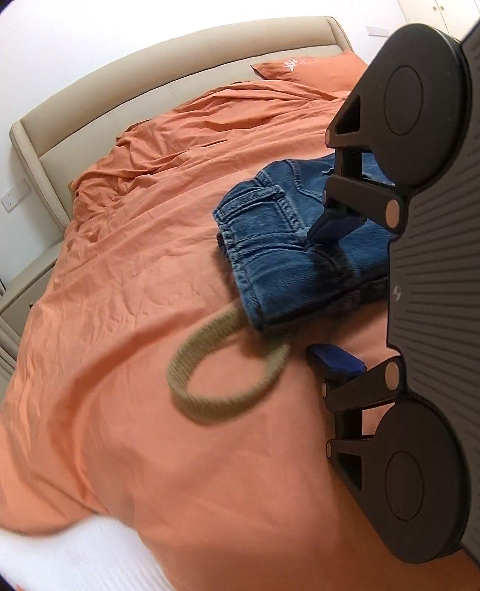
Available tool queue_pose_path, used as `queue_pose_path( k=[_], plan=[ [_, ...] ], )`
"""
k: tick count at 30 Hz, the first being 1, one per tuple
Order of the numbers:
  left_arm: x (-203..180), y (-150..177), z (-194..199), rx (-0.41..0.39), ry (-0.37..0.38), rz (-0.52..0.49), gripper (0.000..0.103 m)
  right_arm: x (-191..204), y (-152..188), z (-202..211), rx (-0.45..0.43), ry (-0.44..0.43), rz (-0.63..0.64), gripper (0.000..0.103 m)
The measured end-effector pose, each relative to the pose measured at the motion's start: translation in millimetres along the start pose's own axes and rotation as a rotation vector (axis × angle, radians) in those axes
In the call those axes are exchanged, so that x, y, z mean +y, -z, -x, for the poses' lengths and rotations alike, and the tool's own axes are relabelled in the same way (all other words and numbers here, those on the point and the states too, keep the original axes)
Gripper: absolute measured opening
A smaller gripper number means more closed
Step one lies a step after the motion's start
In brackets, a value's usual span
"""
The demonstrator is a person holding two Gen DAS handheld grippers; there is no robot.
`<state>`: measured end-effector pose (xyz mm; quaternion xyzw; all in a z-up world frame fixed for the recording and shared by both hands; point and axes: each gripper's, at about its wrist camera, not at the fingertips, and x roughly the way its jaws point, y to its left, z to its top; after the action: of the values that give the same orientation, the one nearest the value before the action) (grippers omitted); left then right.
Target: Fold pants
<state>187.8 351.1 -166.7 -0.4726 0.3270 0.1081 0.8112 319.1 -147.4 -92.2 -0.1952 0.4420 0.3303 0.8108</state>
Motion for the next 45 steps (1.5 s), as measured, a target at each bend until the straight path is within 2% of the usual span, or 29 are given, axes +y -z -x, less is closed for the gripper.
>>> queue_pose_path(
  k=[5, 8, 10, 12, 13, 16, 22, 25, 27, 31, 37, 41, 45],
  plan=[
    [-2, 1, -10, -0.027, -0.014, -0.024, 0.072, -3, -8, -18, 0.022, -0.066, 0.023, 0.021],
    [-7, 1, -12, -0.045, -0.029, -0.069, 0.064, -3, -10, -30, 0.062, -0.075, 0.034, 0.019],
    [-8, 2, -13, -0.056, -0.031, -0.078, 0.052, -3, -10, -34, 0.082, -0.081, 0.032, 0.019],
    [-8, 4, -12, -0.070, -0.023, -0.069, 0.044, -4, -12, -38, 0.094, -0.086, 0.021, 0.019],
    [-9, 5, -12, -0.075, -0.022, -0.073, 0.035, -3, -12, -39, 0.098, -0.085, 0.019, 0.019],
    [-19, 7, -6, -0.097, -0.029, -0.123, 0.024, -1, -13, -39, 0.101, -0.078, 0.012, 0.019],
    [-60, 18, 20, -0.170, -0.046, -0.256, 0.020, 3, -17, -39, 0.116, -0.044, 0.028, 0.019],
    [-94, 22, 37, -0.192, -0.066, -0.335, 0.020, 8, -24, -32, 0.124, -0.002, 0.021, 0.019],
    [-123, 31, 49, -0.214, -0.069, -0.413, 0.020, 12, -27, -18, 0.092, 0.026, 0.019, 0.019],
    [-197, 70, 67, -0.265, -0.092, -0.643, 0.020, 5, -17, 26, 0.012, 0.011, -0.015, 0.019],
    [-291, 166, 65, -0.301, -0.120, -0.979, 0.020, -7, 22, 81, -0.032, 0.032, -0.082, 0.020],
    [-328, 235, 39, -0.263, -0.136, -1.182, 0.020, -21, 55, 104, -0.050, 0.049, -0.167, 0.020],
    [-333, 296, 2, -0.156, -0.104, -1.292, 0.020, -36, 86, 114, -0.051, 0.073, -0.255, 0.019]
  ],
)
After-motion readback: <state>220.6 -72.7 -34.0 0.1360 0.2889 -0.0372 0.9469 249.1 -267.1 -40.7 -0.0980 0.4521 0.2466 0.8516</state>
